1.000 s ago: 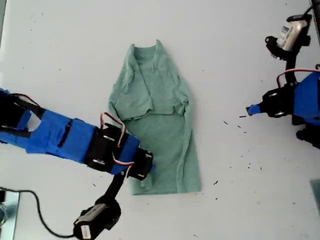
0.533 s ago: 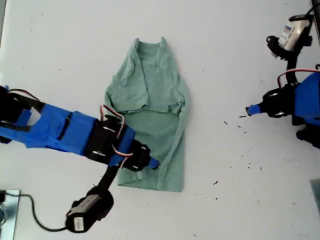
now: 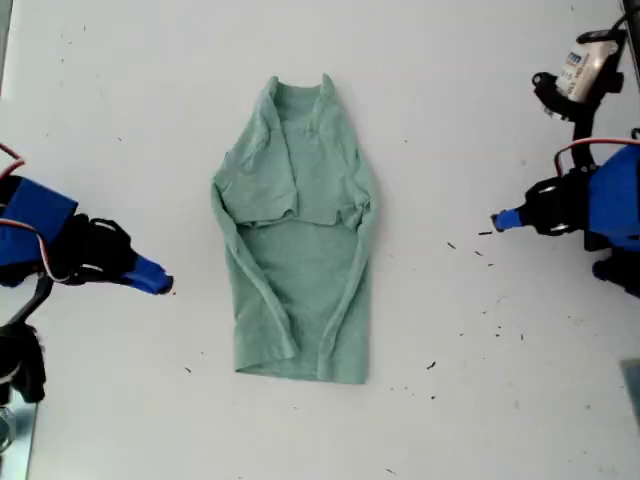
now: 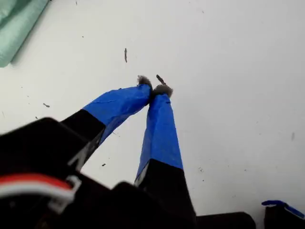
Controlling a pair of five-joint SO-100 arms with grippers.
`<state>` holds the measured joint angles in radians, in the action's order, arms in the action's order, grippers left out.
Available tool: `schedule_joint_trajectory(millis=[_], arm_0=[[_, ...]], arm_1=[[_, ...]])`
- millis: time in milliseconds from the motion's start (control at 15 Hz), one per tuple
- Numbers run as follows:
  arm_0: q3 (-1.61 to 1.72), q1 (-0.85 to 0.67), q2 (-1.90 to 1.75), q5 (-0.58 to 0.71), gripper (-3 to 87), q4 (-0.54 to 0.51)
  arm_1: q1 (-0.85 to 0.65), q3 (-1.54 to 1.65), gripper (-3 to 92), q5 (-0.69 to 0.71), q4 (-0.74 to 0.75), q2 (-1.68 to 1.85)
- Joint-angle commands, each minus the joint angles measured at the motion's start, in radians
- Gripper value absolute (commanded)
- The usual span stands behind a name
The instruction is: Fold t shirt
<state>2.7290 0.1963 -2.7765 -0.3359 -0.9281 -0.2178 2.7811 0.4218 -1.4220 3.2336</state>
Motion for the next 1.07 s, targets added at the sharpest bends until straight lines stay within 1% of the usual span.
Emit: schedule_joint_trajectory(millis=[0,67,200,267,333,400,467,600,667,733,867,1000], arm_0=[[0.314,0.018,-0.353,-0.092,-0.2,-0.04],[0.299,0.0,-0.345,-0.069,-0.2,-0.06],[0.29,-0.009,-0.281,-0.064,-0.2,-0.038],[0.235,-0.011,-0.249,-0.052,-0.2,-0.048],[0.104,0.006,-0.184,-0.026,-0.2,-0.063],[-0.081,0.026,-0.043,0.012,1.3,-0.091],[-0.299,0.055,0.14,0.049,16.5,-0.126],[-0.749,0.106,0.505,0.095,22.0,-0.278],[-0.914,0.12,0.643,0.121,23.1,-0.313],[-1.037,0.123,0.764,0.156,23.4,-0.321],[-1.269,0.132,1.009,0.219,23.9,-0.325],[-1.466,0.132,1.212,0.236,26.2,-0.376]], arm_1=[[-0.009,-0.005,2.2,-0.005,0.006,-0.012],[-0.012,-0.006,2.2,-0.005,0.006,-0.023],[-0.011,-0.017,2.2,-0.023,0.003,-0.064],[-0.003,-0.035,2.2,-0.044,-0.011,-0.071],[0.025,-0.117,2.0,-0.061,-0.031,-0.098],[0.077,-0.279,11.0,-0.107,-0.055,-0.242],[0.173,-0.517,20.0,-0.14,-0.083,-0.482],[0.308,-1.095,28.7,-0.144,-0.229,-0.98],[0.35,-1.336,31.6,-0.141,-0.278,-1.189],[0.383,-1.539,32.2,-0.138,-0.304,-1.367],[0.434,-1.819,31.9,-0.147,-0.29,-1.643],[0.468,-1.985,31.1,-0.158,-0.255,-1.83]])
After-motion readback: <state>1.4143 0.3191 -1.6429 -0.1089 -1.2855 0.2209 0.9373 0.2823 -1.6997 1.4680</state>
